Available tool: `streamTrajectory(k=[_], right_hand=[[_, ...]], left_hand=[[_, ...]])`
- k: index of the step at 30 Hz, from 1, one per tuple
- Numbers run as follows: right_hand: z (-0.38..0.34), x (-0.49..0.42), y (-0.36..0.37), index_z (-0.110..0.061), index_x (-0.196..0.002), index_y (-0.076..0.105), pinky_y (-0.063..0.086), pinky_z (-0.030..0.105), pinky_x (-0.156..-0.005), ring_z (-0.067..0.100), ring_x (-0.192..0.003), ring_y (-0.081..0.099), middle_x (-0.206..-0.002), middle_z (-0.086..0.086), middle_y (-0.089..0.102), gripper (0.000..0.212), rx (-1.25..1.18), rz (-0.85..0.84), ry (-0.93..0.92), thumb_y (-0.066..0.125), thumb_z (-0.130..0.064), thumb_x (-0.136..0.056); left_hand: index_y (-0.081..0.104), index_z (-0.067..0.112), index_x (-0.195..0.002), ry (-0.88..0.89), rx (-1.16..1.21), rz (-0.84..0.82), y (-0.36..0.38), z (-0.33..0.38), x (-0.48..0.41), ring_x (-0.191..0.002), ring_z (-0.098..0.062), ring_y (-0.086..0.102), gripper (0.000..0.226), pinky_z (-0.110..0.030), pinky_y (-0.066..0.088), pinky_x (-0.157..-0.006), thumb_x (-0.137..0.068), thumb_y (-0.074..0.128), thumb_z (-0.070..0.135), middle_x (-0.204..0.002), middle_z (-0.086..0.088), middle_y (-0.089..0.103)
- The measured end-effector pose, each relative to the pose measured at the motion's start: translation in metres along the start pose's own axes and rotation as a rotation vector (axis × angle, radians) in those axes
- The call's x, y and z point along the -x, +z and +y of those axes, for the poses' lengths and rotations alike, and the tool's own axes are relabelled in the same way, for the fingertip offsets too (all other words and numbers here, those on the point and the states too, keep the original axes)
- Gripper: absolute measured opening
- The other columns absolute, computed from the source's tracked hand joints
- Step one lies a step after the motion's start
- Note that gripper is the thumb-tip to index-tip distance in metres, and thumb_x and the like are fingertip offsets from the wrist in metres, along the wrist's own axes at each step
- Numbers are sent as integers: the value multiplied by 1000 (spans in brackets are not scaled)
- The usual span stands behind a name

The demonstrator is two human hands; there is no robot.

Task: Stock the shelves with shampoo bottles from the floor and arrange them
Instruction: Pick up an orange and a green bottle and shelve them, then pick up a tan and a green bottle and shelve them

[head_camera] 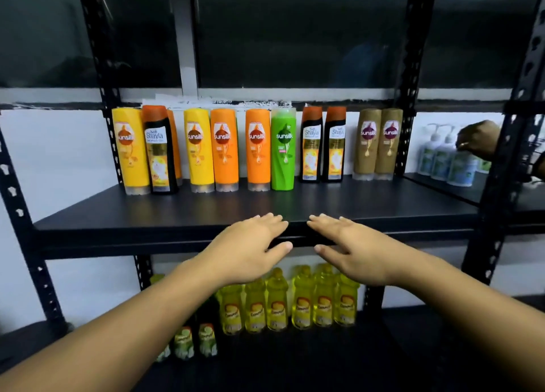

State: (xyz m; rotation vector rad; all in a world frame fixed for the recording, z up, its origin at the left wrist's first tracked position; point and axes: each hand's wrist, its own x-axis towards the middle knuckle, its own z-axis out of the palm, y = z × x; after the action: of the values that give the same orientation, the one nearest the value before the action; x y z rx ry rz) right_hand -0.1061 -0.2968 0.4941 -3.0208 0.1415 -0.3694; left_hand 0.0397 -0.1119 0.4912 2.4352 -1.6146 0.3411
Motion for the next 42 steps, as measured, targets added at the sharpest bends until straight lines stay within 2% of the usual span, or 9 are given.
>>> streamTrajectory(k=[3, 7, 15, 18, 20, 22, 24, 34, 42], right_hand=[[1, 30, 17, -24, -159, 22, 7, 21, -122, 4, -152, 11, -165, -8, 20, 60, -11, -26, 25, 40, -43, -105], [8, 69, 58, -20, -156, 31, 18, 20, -119, 11, -148, 28, -161, -1, 33, 60, -3, -115, 90, 43, -43, -103], [34, 138, 188, -16, -155, 34, 32, 30, -116, 19, -144, 38, -158, 2, 39, 61, -108, -438, 274, 43, -46, -103], [40, 160, 243, -17, -146, 46, 40, 34, -107, 28, -137, 47, -148, 7, 51, 53, -161, -526, 358, 45, -44, -101], [42, 173, 276, -18, -137, 51, 41, 35, -97, 32, -129, 52, -138, 11, 59, 44, -177, -606, 412, 46, -43, -101], [46, 181, 307, -18, -145, 45, 40, 35, -99, 33, -131, 50, -142, 14, 56, 51, -204, -694, 460, 45, -44, -102], [52, 185, 331, -18, -149, 41, 40, 37, -103, 34, -133, 48, -146, 16, 52, 55, -239, -746, 514, 44, -47, -102], [49, 183, 442, -15, -150, 41, 39, 34, -108, 31, -136, 45, -150, 14, 47, 56, -413, -845, 691, 48, -42, -102], [58, 177, 506, -17, -156, 32, 46, 38, -103, 35, -130, 51, -146, 17, 49, 63, -520, -710, 950, 56, -31, -98]], left_hand=[[34, 22, -158, 16, 104, 39, 21, 13, 16, -155, -5, 9, 60, -36, 23, -125, -105, 44, 48, -165, 9, 29], [45, 17, -153, 24, 207, 12, 76, 34, 35, -151, -9, 28, 57, -23, 21, -122, -103, 52, 43, -159, 0, 42], [48, 22, -151, -86, 314, -382, 225, 75, 70, -139, -21, 49, 60, -35, 42, -113, -100, 52, 53, -153, 0, 51], [46, 21, -152, -154, 357, -557, 277, 84, 80, -131, -26, 55, 62, -37, 48, -106, -99, 54, 53, -148, -5, 56], [54, 18, -145, -204, 392, -625, 307, 87, 89, -124, -29, 59, 57, -37, 50, -101, -98, 57, 50, -138, -9, 63], [64, 18, -128, -250, 406, -659, 337, 89, 99, -111, -30, 65, 44, -36, 53, -89, -96, 61, 47, -118, -9, 71], [63, 25, -123, -265, 389, -707, 366, 88, 110, -109, -32, 65, 41, -37, 54, -86, -92, 61, 51, -118, -9, 70], [45, 31, -147, -340, 415, -884, 463, 70, 151, -110, -29, 61, 54, -42, 53, -93, -96, 55, 48, -123, -8, 61], [29, 41, -155, -363, 458, -906, 516, 67, 164, -114, -34, 59, 61, -41, 52, -94, -99, 52, 46, -128, -9, 51]])
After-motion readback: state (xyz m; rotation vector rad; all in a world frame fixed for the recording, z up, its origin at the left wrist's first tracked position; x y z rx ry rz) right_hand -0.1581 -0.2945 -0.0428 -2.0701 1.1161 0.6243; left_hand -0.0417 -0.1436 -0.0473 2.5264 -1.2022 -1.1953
